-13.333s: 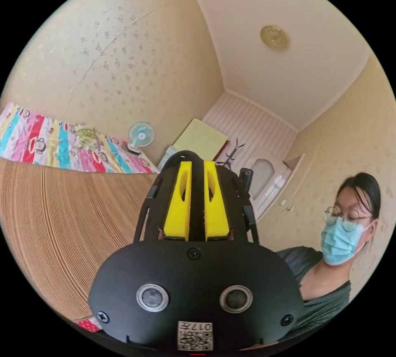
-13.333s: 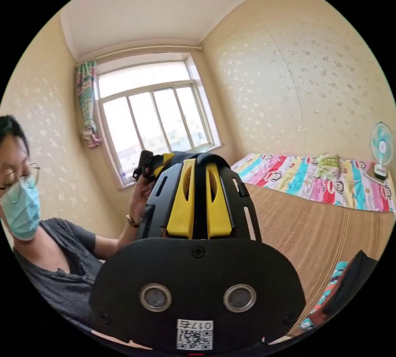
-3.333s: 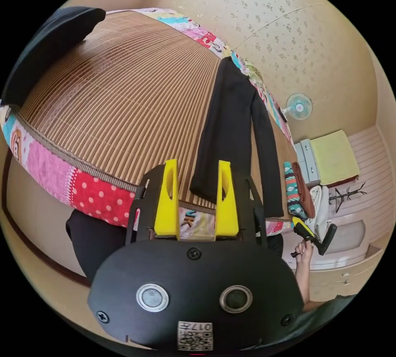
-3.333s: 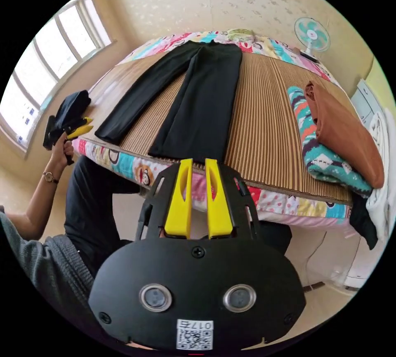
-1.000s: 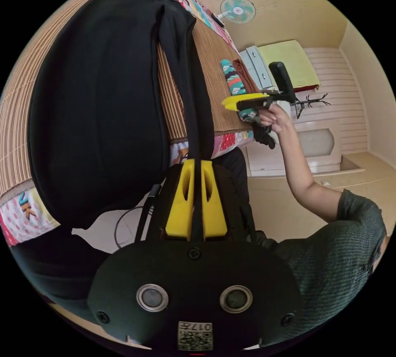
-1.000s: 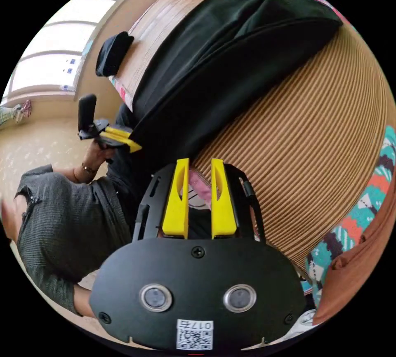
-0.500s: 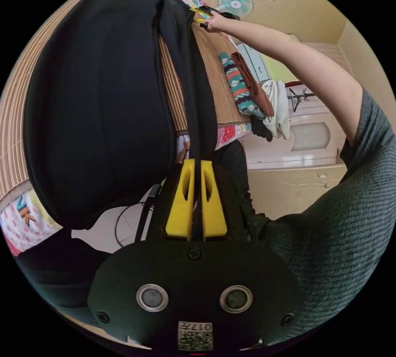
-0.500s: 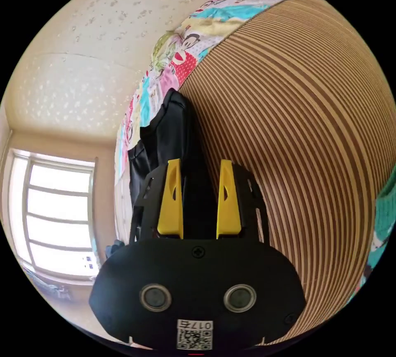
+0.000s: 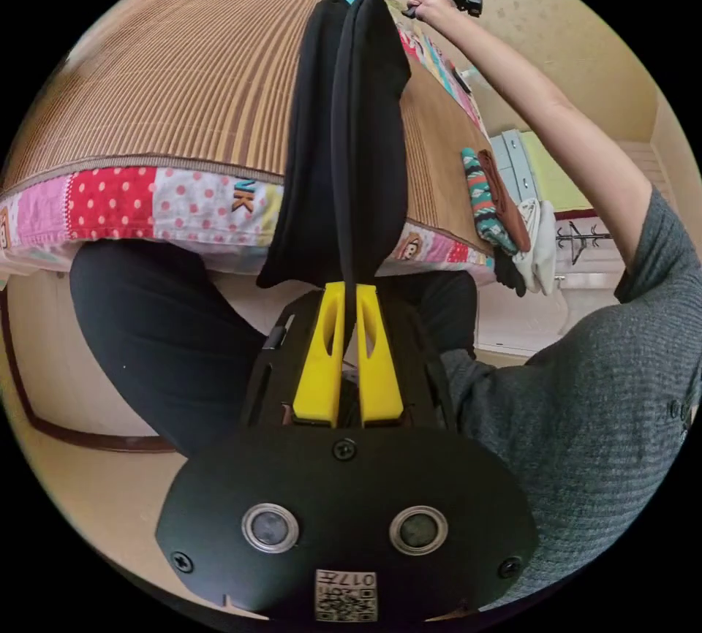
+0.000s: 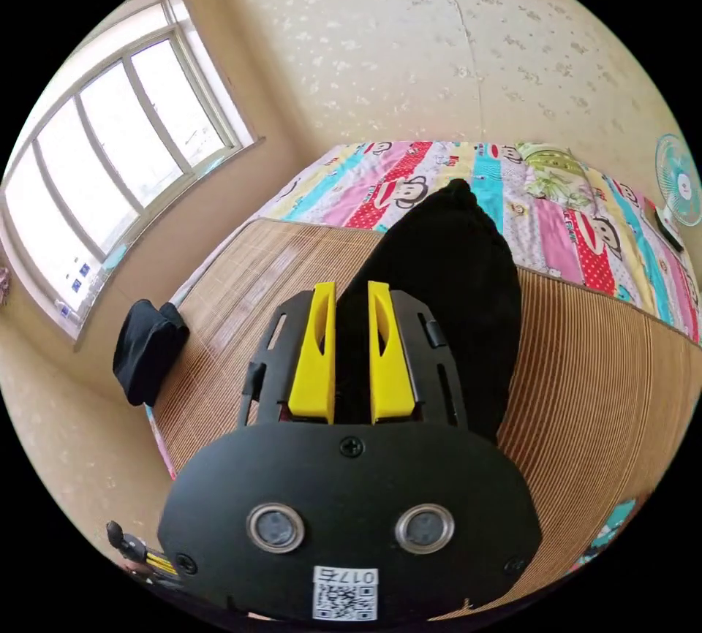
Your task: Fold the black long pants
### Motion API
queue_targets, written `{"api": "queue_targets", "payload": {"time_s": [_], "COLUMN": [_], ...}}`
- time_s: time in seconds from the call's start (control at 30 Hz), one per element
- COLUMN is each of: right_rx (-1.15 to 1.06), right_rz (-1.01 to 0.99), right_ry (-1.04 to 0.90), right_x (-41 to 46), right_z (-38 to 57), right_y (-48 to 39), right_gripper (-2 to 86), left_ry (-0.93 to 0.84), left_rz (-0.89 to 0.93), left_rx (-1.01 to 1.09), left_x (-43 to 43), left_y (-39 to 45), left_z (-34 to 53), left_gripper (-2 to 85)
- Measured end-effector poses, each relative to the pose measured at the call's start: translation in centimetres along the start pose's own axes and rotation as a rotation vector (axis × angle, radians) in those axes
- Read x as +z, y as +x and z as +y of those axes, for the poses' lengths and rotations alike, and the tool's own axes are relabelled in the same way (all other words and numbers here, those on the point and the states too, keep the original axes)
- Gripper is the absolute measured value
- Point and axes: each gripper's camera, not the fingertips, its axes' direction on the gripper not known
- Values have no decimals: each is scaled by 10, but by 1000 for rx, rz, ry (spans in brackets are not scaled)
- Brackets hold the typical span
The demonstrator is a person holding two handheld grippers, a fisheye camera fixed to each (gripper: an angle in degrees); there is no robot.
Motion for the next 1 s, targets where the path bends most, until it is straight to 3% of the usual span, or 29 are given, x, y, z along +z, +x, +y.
{"api": "queue_targets", "payload": {"time_s": [0.1,0.37,0.5,0.6,0.73,1.0], "right_rx": [146,-5,157,248,334,163], "right_rz": [-17,-117,-288,-356,-390,-318], "right_ry": [-24,-124,-221,-186,-146,-341], "right_x": [10,-86,-109,-113,-124,-122], "right_z": [37,275,396,447,456,439], "right_y": [0,0,20,19,18,0], "right_gripper": [90,102,116,118,114,31], "left_ry": [-46,-70,-77,-65,-60,-104], "left_rz": [-162,-83,-64,-34,-31,-25], "left_rx": [-19,41,33,8,4,17], "left_x": [18,32,39,42,44,49], "left_y": [-15,-20,-21,-22,-14,0], "left_z": [-1,-14,-18,-18,-20,-30], "left_gripper": [16,25,28,27,28,21]}}
